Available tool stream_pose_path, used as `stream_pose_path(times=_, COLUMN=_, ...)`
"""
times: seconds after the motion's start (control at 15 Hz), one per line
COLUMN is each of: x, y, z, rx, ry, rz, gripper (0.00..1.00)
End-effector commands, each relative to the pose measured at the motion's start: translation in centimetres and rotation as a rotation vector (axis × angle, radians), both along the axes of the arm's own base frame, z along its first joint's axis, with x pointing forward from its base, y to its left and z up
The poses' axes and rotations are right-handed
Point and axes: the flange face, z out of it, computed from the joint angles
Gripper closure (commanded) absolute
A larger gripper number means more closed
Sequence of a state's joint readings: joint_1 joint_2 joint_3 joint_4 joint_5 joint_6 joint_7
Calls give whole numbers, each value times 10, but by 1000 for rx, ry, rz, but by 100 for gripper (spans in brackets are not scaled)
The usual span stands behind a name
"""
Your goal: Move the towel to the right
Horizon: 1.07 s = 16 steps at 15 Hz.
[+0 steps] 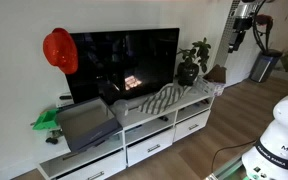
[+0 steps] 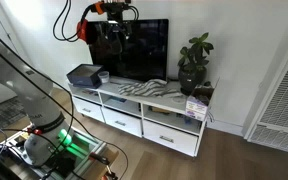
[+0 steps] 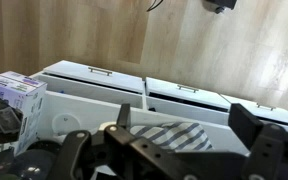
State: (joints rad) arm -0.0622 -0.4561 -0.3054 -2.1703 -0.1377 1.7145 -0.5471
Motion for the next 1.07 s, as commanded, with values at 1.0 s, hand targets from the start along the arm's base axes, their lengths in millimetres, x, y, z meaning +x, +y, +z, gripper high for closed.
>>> stream_pose_path(times=1.0, x=75, y=20, z=-56, rx=74, ry=35, rz=-279, gripper=0)
